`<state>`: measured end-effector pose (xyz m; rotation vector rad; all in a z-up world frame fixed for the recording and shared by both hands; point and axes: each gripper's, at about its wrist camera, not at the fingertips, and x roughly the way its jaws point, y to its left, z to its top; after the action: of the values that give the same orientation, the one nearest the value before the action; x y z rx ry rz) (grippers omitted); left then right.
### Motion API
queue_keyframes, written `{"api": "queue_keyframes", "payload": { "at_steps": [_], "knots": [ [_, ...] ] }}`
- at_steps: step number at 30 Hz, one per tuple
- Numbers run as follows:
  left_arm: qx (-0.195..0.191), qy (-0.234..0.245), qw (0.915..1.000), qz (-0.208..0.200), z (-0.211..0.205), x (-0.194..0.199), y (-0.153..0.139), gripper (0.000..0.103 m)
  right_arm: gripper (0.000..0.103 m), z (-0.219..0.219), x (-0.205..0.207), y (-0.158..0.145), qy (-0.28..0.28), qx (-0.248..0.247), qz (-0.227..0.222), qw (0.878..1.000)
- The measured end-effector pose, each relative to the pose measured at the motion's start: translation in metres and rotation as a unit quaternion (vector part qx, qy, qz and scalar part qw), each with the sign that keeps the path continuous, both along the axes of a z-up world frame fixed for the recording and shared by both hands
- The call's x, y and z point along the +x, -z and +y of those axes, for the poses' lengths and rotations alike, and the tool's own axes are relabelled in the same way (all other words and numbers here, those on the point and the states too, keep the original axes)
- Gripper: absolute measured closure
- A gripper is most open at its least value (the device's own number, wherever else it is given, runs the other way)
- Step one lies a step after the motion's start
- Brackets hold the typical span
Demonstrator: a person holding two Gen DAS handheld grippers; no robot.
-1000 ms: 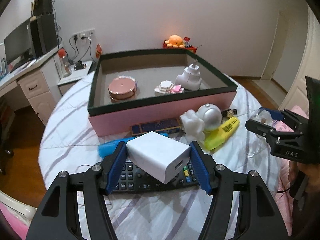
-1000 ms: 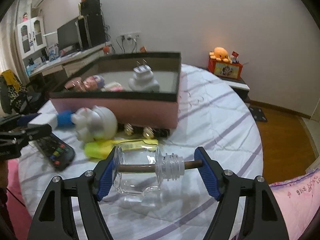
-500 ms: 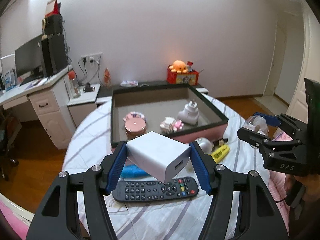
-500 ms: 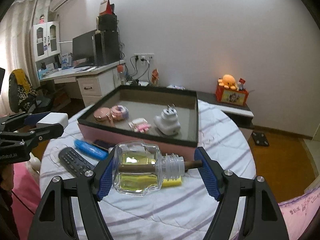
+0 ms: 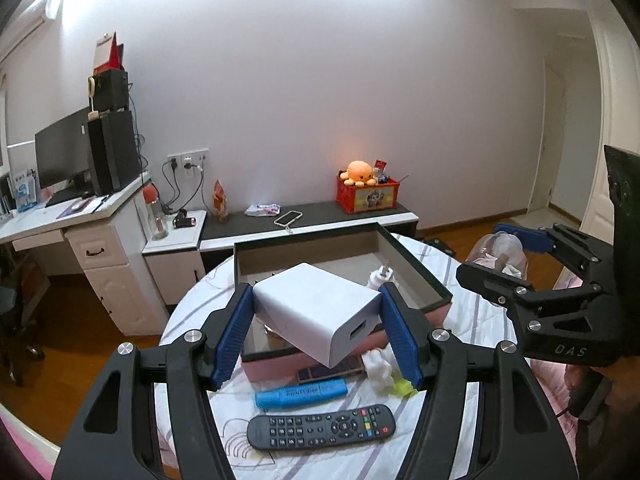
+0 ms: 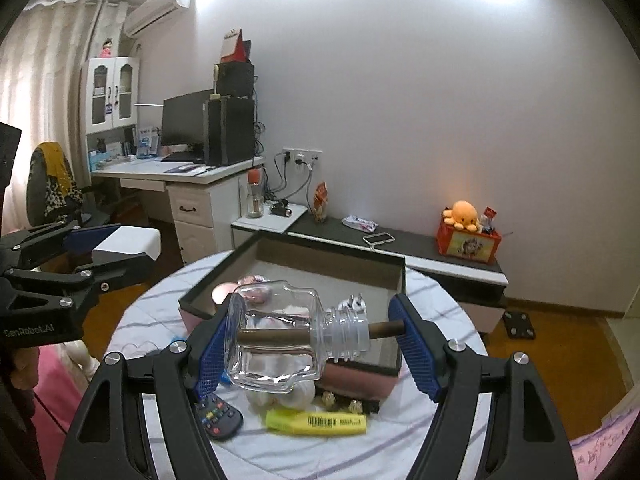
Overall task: Organize rigid objects
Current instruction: 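Lower the charger cube into the pink box with the left tool while the right tool places the bottle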
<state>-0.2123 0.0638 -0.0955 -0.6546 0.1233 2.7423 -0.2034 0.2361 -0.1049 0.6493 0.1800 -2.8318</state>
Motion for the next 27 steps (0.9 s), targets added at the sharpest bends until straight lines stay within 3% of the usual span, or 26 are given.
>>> {"api": "queue_keyframes", "payload": {
  "at_steps": [15,21,27],
  "knots": [
    [-0.025,0.004,0.9994,-0.026,0.01,-0.07,0.013,0.038,0.027,-0.008,-0.054,0.003,-0.027,0.01,-0.012,1.0],
    [-0.027,0.013,0.9974,-0.066,0.017,-0.122,0.032,0.038,0.027,-0.007,-0.09,0.011,-0.03,0.014,-0.025,0.999],
    [-0.044,0.004,0.9924,-0.115,0.031,-0.171,0.06,0.038,0.027,-0.009,-0.142,0.035,-0.021,0.037,-0.068,0.997]
  ]
}}
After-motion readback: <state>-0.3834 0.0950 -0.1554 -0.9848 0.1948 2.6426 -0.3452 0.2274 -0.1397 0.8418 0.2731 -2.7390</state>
